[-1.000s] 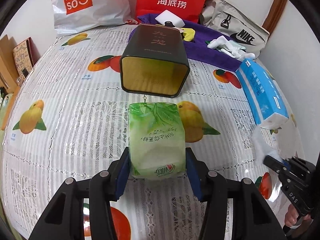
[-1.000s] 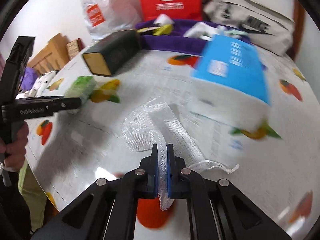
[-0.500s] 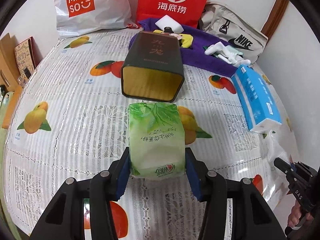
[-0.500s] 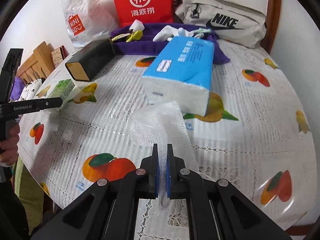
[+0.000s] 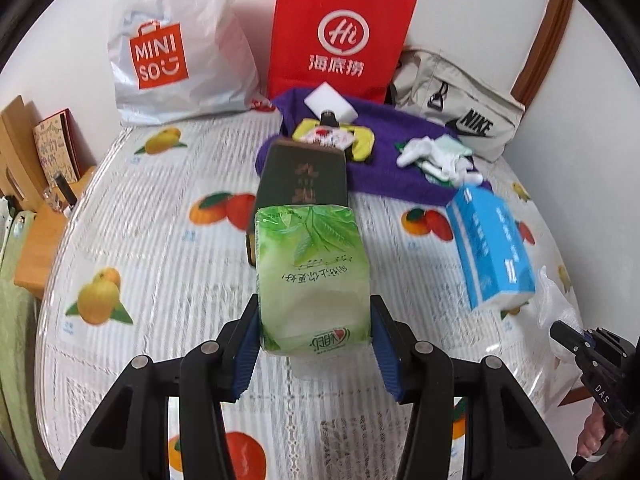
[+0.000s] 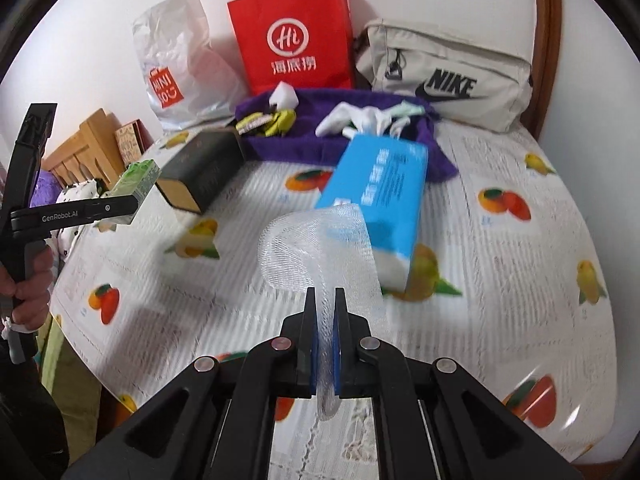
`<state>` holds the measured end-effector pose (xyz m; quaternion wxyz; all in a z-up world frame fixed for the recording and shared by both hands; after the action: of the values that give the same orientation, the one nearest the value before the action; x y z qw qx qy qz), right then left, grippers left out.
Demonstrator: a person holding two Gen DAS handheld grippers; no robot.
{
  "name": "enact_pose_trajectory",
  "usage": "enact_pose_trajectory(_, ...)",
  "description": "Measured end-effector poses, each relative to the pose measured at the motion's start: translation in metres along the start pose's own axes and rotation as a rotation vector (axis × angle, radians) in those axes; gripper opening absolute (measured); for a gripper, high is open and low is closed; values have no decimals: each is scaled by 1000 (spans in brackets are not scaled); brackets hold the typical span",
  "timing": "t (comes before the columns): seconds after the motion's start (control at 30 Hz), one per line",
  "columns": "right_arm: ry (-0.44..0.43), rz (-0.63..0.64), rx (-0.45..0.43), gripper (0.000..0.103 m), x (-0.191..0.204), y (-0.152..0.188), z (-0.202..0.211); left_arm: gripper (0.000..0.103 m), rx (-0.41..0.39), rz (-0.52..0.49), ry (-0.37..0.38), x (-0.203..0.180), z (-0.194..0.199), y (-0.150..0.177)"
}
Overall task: Organize soft objects
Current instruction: 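Carry the tissue pack and mesh bag in both tools over the purple towel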
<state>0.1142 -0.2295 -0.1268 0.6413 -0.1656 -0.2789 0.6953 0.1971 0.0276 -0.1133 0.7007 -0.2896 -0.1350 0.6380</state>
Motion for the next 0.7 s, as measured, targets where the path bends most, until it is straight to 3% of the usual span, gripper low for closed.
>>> enact_pose_trajectory(0.33, -5, 45, -43, 5, -2, -52, -7, 49, -45, -11, -21, -1, 5, -43)
enact_pose_trajectory(0.7, 7, 43, -103, 5, -14, -114, -26, 49, -34, -30, 8, -12, -25, -101)
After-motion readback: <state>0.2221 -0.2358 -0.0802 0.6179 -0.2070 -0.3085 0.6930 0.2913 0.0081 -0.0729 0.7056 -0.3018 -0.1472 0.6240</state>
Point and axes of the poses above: each gripper's, at about its wrist camera, not at the fingertips, and z roughly against the way its jaws point, x to its left, y to its underside, the point moved 5 cm from there along -z, roughly the way its jaws point, and after that the axes turned 3 degrees about -x, right-handed, at the moved point
